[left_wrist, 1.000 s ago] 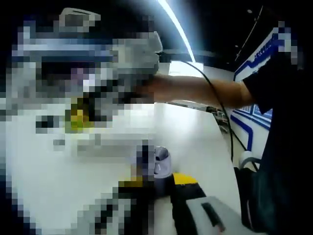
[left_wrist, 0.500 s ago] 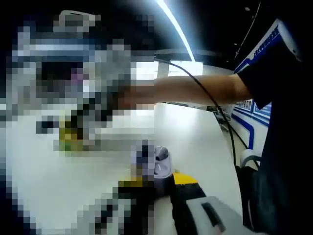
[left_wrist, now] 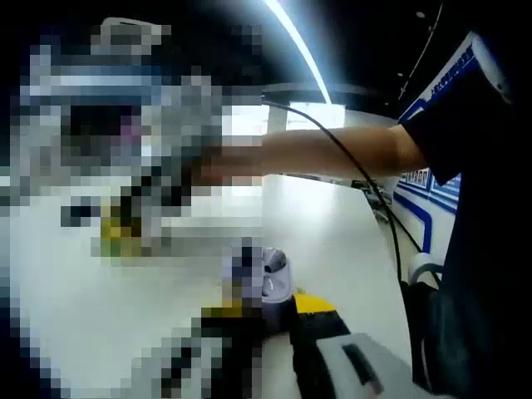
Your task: Pick up the earbuds from the table and place the earbuds into the earbud case
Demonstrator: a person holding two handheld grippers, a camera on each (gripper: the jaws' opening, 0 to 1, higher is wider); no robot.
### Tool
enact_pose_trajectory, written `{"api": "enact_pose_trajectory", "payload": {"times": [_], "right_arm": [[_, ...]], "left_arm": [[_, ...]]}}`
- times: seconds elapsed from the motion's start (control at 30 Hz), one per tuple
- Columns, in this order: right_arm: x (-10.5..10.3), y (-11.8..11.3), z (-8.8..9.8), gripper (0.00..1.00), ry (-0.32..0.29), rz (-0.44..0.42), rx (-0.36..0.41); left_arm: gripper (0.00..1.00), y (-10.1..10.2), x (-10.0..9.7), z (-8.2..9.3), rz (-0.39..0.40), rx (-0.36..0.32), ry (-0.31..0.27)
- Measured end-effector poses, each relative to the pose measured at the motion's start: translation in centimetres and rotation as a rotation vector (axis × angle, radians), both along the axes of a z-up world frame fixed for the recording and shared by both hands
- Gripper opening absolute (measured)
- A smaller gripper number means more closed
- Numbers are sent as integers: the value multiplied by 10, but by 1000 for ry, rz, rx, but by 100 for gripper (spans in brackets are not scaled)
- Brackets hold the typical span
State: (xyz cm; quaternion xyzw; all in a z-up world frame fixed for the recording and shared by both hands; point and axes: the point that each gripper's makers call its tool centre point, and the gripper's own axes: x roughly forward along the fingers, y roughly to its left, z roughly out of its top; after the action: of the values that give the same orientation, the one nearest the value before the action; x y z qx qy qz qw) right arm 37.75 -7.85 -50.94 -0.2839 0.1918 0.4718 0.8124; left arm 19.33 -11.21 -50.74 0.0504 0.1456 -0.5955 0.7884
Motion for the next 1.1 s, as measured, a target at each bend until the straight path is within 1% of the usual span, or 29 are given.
{"api": "enact_pose_trajectory", "payload": {"times": [0.13, 0.2, 0.27, 0.33, 0.43, 0.53, 0.63, 0.77, 0.83, 1.0, 1.1], "right_arm": [[-4, -4, 7, 9, 5, -17, 26], [-5, -5, 14, 2, -9, -18, 45], [-6, -9, 15, 1, -4, -23, 37], [-8, -11, 12, 1, -1, -18, 18], [-7, -13, 8, 8, 10, -29, 10], [-5, -17, 9, 8, 0, -41, 1], [2, -30, 15, 9, -16, -83, 1], [7, -43, 19, 15, -9, -114, -8], [8, -48, 19, 15, -3, -127, -8], [14, -56, 14, 17, -11, -127, -41], [19, -54, 10, 21, 8, -119, -36]], "left_arm": [[19, 0, 0, 0, -2, 3, -2], [19, 0, 0, 0, -2, 4, -1], [19, 0, 0, 0, -3, 4, -1], [19, 0, 0, 0, -4, 5, 0], [19, 0, 0, 0, -3, 6, -4], [19, 0, 0, 0, -3, 7, -5], [19, 0, 0, 0, -3, 6, -4], [19, 0, 0, 0, -5, 4, -3], [19, 0, 0, 0, -6, 3, -3], [19, 0, -1, 0, -7, 3, -5], [19, 0, -1, 0, -7, 3, -5]]}}
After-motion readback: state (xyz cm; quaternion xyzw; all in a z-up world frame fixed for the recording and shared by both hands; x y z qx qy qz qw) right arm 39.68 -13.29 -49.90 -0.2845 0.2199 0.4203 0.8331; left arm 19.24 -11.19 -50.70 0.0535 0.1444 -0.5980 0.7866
